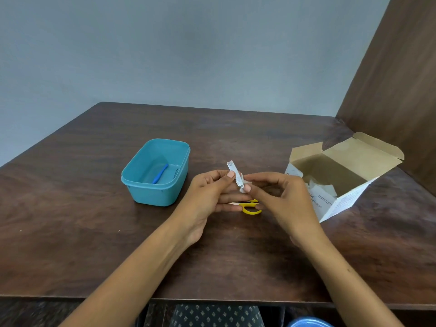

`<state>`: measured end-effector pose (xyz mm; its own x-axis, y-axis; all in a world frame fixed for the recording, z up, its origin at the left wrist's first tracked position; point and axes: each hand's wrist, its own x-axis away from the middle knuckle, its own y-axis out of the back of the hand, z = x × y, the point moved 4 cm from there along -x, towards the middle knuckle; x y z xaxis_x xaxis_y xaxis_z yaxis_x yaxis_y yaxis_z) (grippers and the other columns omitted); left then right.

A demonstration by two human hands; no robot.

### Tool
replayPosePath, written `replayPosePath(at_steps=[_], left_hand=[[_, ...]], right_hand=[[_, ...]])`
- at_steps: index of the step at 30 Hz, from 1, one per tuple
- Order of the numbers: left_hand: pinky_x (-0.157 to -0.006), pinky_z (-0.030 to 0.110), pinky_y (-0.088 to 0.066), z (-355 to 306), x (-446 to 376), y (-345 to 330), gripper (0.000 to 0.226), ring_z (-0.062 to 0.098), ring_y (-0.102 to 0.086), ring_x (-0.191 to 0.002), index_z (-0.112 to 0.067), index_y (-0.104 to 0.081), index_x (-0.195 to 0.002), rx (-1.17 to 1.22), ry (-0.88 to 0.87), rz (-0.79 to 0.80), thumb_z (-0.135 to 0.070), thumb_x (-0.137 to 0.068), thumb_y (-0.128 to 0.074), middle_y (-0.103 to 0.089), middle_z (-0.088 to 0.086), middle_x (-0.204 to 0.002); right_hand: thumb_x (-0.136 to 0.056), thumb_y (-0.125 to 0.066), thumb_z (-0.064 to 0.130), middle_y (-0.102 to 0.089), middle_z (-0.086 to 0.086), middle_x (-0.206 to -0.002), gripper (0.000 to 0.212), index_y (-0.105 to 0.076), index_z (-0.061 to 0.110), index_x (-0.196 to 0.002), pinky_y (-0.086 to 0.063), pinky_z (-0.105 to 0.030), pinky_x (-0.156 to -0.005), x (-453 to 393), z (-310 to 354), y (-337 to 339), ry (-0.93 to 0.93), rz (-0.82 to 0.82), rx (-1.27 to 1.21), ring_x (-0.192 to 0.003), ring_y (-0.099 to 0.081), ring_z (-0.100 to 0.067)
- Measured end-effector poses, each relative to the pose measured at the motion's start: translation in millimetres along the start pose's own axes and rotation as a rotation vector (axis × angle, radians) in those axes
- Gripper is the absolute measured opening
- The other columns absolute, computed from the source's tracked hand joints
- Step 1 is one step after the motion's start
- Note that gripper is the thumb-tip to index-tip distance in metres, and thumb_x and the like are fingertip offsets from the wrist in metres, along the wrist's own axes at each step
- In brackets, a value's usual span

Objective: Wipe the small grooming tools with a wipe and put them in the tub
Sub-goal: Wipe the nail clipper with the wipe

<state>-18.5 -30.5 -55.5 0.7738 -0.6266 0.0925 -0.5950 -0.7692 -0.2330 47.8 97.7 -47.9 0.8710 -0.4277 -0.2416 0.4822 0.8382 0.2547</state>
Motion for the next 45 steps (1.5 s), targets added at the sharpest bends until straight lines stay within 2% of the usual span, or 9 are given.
replayPosePath(at_steps=[3,6,12,18,25,29,36,41,45], left_hand=[[-0.072,0.032,-0.058,2.2,-0.5,-0.3,0.025,0.023,-0.072,-0.090,-0.007,-0.063,-0.108,-0.002,0.022,0.016,-0.024,-0.097,-0.049,-0.075,0.012,-0.096],[-0.070,0.032,-0.058,2.1,0.4,-2.8,0.022,0.025,-0.072,-0.089,-0.007,-0.062,-0.102,0.016,0.029,0.039,-0.022,-0.098,-0.046,-0.074,0.015,-0.098],[-0.061,0.028,-0.058,0.9,1.2,-1.5,0.018,0.023,-0.073,-0.088,-0.010,-0.060,-0.092,0.022,0.028,-0.003,-0.020,-0.098,-0.047,-0.074,0.011,-0.099],[-0.053,0.016,-0.054,-1.4,3.1,-1.9,0.011,0.012,-0.073,-0.075,-0.005,-0.068,-0.092,0.021,-0.037,-0.046,-0.012,-0.089,-0.059,-0.076,0.006,-0.081],[-0.052,0.014,-0.052,-1.1,4.3,-0.6,0.016,0.012,-0.073,-0.076,-0.005,-0.071,-0.097,0.031,-0.026,-0.053,-0.013,-0.089,-0.060,-0.076,0.007,-0.082],[-0.054,0.015,-0.054,-2.0,4.4,-2.5,0.014,0.012,-0.073,-0.076,-0.007,-0.072,-0.094,0.046,-0.023,-0.033,-0.012,-0.087,-0.061,-0.076,0.007,-0.082],[-0.052,0.016,-0.054,-2.9,0.9,2.7,0.015,0.010,-0.072,-0.067,-0.007,-0.070,-0.096,0.129,0.027,-0.094,-0.015,-0.086,-0.063,-0.075,0.006,-0.074],[-0.052,0.014,-0.054,-1.7,1.7,-2.0,0.016,0.010,-0.073,-0.072,-0.006,-0.070,-0.099,0.170,0.046,-0.058,-0.013,-0.087,-0.061,-0.076,0.005,-0.080],[-0.053,0.015,-0.055,-0.9,2.2,-0.2,0.016,0.011,-0.073,-0.071,-0.004,-0.070,-0.097,0.215,0.061,-0.057,-0.012,-0.087,-0.061,-0.076,0.008,-0.080]], right_hand=[[-0.074,-0.077,0.012,-0.065,0.008,-0.081,0.011,-0.073,0.022,-0.077,-0.051,-0.020,-0.062,-0.7,2.9,3.7,0.210,-0.109,0.315,-0.069,-0.066,-0.007],[-0.076,-0.074,0.010,-0.061,0.009,-0.079,0.010,-0.069,0.018,-0.073,-0.046,-0.018,-0.058,0.1,4.1,3.8,0.322,-0.122,0.466,-0.069,-0.062,-0.007],[-0.082,-0.068,0.005,-0.065,0.010,-0.075,0.014,-0.063,0.017,-0.079,-0.041,-0.004,-0.063,2.3,13.7,9.2,0.369,-0.261,0.360,-0.077,-0.063,-0.007],[-0.081,-0.066,0.003,-0.066,0.003,-0.085,0.013,-0.070,0.014,-0.088,-0.045,-0.009,-0.067,3.0,23.7,-4.7,0.544,-0.128,0.498,-0.076,-0.059,-0.005],[-0.084,-0.062,0.011,-0.065,0.004,-0.085,0.009,-0.070,0.016,-0.086,-0.051,-0.033,-0.062,10.6,22.2,-3.8,0.590,-0.118,0.635,-0.075,-0.061,-0.012],[-0.085,-0.063,0.010,-0.067,0.002,-0.085,0.010,-0.070,0.017,-0.086,-0.050,-0.034,-0.061,5.1,28.6,-3.5,0.585,-0.196,0.661,-0.076,-0.061,-0.017],[-0.085,-0.059,0.020,-0.065,0.006,-0.084,0.011,-0.070,0.020,-0.085,-0.046,-0.033,-0.053,19.7,25.5,-9.5,0.595,-0.179,0.755,-0.076,-0.059,-0.016],[-0.086,-0.059,0.017,-0.066,0.002,-0.083,0.011,-0.070,0.017,-0.085,-0.046,-0.031,-0.057,9.9,30.4,-6.2,0.598,-0.256,0.705,-0.077,-0.060,-0.020],[-0.086,-0.060,0.016,-0.065,0.002,-0.082,0.011,-0.070,0.017,-0.085,-0.044,-0.029,-0.053,11.5,31.6,-10.3,0.625,-0.265,0.752,-0.076,-0.059,-0.019]])
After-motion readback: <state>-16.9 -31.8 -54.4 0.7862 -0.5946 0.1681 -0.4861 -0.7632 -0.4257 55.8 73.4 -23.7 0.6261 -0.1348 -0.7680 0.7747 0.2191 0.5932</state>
